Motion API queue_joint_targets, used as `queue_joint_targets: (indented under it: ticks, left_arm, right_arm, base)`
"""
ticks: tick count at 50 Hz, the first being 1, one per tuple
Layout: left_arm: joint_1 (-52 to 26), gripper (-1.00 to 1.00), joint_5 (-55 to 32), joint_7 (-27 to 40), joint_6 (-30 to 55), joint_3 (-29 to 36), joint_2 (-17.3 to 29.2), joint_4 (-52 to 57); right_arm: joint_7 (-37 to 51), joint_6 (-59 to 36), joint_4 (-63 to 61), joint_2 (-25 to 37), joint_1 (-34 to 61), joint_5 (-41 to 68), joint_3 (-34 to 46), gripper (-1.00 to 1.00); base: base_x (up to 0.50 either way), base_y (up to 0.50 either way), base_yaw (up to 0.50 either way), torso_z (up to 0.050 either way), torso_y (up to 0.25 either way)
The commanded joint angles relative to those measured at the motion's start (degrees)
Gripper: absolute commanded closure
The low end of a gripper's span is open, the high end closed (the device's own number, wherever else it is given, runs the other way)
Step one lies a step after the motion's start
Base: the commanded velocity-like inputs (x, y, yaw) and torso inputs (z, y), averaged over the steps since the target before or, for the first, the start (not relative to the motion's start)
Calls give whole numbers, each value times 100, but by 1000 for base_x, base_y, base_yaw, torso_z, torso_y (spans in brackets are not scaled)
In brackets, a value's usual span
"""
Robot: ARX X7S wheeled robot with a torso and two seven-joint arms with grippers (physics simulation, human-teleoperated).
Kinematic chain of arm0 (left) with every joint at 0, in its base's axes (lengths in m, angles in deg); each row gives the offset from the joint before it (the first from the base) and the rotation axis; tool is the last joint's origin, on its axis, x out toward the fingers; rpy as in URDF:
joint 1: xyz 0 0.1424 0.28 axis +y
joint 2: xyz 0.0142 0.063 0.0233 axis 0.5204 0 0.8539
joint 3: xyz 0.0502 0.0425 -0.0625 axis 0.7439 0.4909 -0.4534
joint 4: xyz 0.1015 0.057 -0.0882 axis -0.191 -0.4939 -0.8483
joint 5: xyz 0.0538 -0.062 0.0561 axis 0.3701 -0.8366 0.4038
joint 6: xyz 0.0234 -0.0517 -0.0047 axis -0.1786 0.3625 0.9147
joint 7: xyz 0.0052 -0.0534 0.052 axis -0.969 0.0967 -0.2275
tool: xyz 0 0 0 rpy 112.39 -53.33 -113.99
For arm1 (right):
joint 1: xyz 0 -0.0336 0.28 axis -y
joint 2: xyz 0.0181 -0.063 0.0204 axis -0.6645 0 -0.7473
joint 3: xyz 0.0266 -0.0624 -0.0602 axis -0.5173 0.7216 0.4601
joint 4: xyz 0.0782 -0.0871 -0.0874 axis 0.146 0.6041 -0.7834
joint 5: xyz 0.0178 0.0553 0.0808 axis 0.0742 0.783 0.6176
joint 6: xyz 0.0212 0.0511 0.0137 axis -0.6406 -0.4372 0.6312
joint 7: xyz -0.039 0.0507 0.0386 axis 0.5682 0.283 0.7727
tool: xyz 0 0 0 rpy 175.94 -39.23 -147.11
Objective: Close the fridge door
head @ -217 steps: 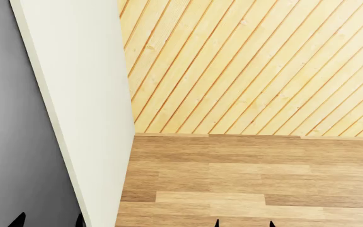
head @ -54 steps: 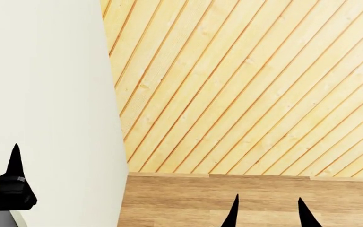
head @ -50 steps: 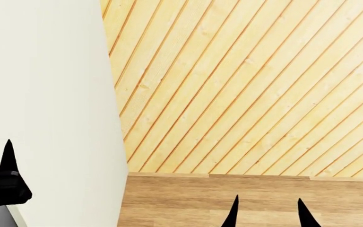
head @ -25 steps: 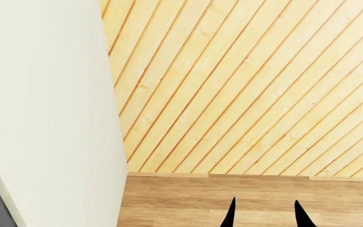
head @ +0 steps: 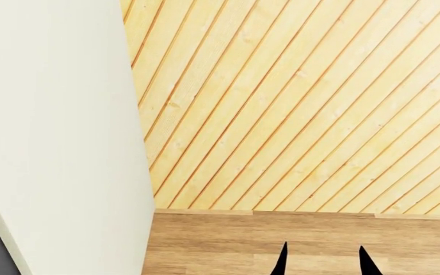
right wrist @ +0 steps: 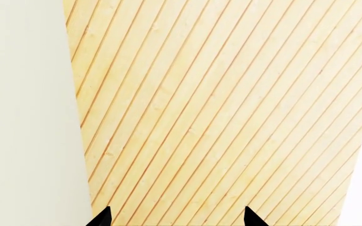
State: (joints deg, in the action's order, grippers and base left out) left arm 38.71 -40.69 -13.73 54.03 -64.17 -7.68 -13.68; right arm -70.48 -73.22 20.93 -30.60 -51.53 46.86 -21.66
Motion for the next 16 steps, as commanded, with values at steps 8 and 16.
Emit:
queue_joint_targets:
  ticks: [8, 16]
  left_arm:
    - [233, -100, -175, 46, 430, -30, 78, 1006]
    - [1050, -100, -767, -53, 1097, 285, 105, 3151]
  right_arm:
    - [50, -16, -43, 50, -24, 49, 11, -100]
    - [54, -60, -84, 96, -18, 76, 24, -100]
  base:
    - [0, 0, 0, 0, 0]
    - [0, 0, 0, 0, 0]
